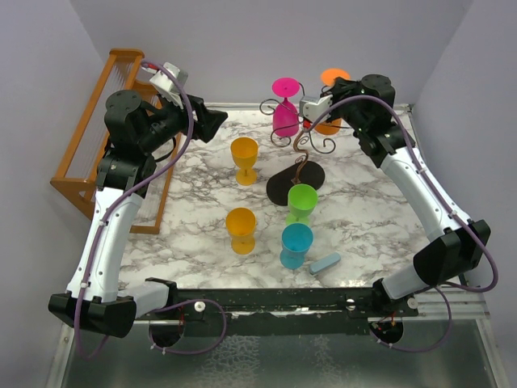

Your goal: Place the wine glass upside down on the wine glass rack

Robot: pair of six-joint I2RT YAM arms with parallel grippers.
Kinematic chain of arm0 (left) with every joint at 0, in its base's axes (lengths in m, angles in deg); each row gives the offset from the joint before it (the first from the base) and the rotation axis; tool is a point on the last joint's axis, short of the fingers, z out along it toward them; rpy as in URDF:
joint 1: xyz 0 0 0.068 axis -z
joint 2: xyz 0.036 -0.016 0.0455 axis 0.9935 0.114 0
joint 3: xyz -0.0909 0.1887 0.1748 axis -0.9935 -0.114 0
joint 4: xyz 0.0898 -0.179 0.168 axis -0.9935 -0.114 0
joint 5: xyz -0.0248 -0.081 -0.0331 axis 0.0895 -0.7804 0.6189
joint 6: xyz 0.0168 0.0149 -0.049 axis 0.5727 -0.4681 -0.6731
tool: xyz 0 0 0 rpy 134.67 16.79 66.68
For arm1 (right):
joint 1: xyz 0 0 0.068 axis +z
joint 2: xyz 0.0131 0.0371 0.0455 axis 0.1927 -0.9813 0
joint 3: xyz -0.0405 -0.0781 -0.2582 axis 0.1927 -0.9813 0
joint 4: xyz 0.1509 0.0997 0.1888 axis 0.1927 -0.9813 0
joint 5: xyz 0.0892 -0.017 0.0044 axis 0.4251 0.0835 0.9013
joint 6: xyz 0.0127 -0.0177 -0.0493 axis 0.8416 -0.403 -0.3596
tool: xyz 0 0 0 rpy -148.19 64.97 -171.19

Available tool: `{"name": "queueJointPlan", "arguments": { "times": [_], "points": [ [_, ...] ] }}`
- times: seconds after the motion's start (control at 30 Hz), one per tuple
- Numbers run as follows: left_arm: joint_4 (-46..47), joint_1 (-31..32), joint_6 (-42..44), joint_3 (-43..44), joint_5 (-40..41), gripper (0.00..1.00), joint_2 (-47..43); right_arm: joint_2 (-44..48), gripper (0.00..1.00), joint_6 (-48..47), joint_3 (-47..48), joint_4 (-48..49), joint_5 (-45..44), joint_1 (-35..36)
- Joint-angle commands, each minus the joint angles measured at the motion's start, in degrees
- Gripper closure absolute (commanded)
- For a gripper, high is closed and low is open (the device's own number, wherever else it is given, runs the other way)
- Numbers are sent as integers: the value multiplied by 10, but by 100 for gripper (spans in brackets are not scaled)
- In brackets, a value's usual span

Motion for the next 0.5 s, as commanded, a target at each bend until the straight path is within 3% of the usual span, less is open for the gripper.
{"name": "queueJointPlan", "arguments": {
  "times": [0.0, 0.47],
  "points": [
    [15, -3, 5, -2, 3, 24, -13, 0, 95, -4, 1, 46, -22, -4],
    [14, -3, 4, 1, 2, 24, -11, -31, 93, -6, 18, 69, -35, -4]
  ]
}}
